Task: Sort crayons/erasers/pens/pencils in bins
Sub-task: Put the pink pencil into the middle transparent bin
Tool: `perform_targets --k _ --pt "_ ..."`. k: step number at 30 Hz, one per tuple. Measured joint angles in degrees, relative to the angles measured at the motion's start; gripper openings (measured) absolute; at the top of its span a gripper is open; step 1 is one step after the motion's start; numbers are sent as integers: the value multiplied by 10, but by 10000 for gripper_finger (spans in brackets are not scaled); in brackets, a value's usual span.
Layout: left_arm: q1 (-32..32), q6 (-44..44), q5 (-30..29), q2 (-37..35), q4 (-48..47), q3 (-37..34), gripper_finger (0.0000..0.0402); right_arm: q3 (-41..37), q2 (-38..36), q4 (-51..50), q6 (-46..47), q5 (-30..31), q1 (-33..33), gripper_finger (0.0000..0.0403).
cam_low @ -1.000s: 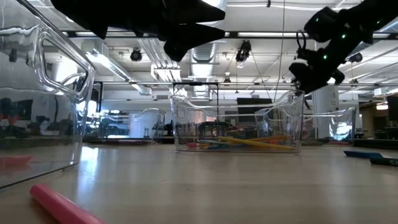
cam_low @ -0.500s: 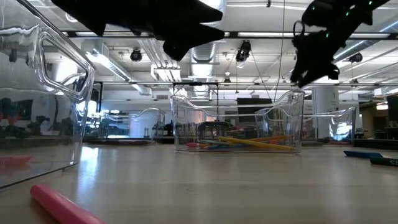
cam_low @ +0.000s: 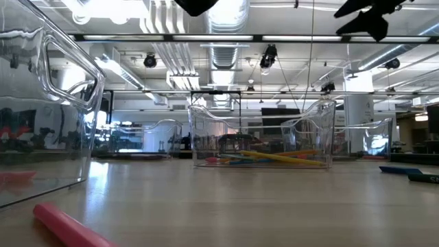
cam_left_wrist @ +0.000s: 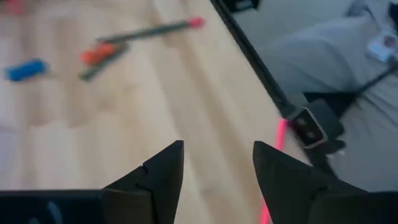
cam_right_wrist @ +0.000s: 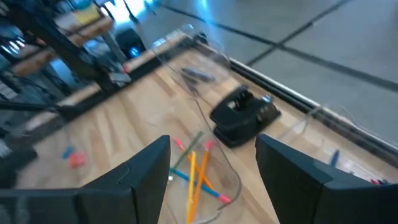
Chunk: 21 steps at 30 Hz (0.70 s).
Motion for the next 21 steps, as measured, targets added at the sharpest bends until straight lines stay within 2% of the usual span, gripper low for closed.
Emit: perform_targets --k 6,12,21 --pt "-47 -8 11 83 10 41 177 0 -45 1 6 0 10 224" --pt "-51 -31 33 140 17 46 177 0 -61 3 5 0 10 224" --pt "-50 -70 54 167 -1 47 177 -3 -47 3 5 1 10 224"
